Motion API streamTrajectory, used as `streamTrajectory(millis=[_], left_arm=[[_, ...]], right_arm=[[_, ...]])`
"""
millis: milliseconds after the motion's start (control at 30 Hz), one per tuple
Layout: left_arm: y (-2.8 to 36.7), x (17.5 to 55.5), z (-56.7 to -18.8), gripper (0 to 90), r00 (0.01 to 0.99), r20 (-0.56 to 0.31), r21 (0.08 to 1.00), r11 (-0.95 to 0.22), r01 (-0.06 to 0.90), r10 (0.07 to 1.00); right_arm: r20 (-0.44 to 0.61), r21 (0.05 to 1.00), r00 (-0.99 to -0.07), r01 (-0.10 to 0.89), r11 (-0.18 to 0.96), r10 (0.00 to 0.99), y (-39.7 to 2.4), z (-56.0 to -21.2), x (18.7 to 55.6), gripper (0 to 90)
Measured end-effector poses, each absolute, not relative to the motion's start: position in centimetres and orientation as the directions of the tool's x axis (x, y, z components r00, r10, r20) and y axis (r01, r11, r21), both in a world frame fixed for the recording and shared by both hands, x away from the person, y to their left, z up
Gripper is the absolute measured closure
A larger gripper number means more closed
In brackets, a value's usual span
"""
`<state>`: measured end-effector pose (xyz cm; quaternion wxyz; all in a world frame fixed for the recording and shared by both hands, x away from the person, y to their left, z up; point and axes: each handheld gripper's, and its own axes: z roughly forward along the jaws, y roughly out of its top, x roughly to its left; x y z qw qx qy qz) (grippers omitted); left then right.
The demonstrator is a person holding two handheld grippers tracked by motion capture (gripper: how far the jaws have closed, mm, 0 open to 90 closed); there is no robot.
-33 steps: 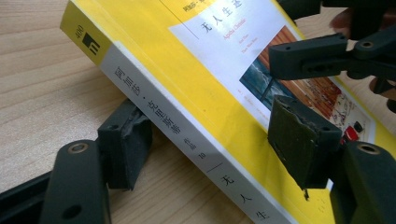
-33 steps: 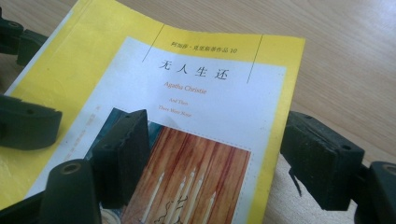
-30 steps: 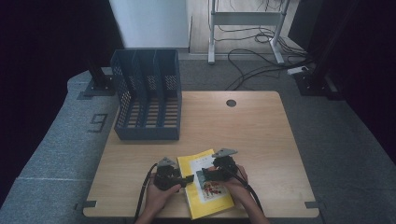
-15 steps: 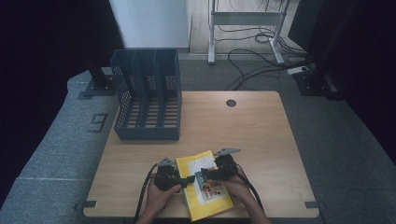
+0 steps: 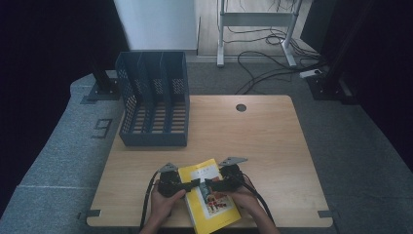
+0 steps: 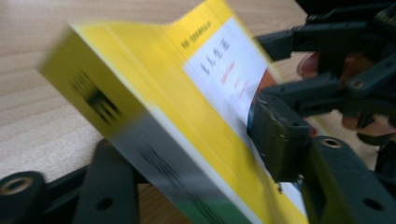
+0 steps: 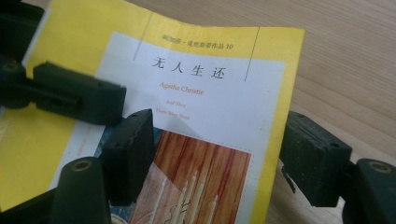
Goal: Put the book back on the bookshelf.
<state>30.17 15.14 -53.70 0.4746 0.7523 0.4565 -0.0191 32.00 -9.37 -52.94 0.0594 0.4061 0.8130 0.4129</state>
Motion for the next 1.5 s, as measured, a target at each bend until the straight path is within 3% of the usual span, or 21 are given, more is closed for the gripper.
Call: streamTrajectory(millis=[267,433,800,1500], left_arm=[[15.6,30.0,-52.8,56.6,0.613,-0.469,0.721,-0.125,0.681,0.636],[16.0,29.6,-51.6,57.8,0.624,-0.443,0.745,-0.123,0.655,0.644],[15.8,29.7,-51.6,58.3,0.630,-0.474,0.731,-0.124,0.671,0.616],[16.3,29.6,-50.6,65.5,0.660,-0.498,0.750,-0.104,0.654,0.562]], right_arm=[[0.239,0.741,-0.673,0.592,0.316,0.700,-9.5,-52.6,31.7,24.7],[0.245,0.759,-0.682,0.578,0.301,0.689,-9.7,-52.1,31.5,23.7],[0.295,0.757,-0.688,0.592,0.276,0.663,-9.6,-52.0,31.4,25.0],[0.287,0.792,-0.706,0.555,0.254,0.648,-10.0,-51.0,31.0,22.9]])
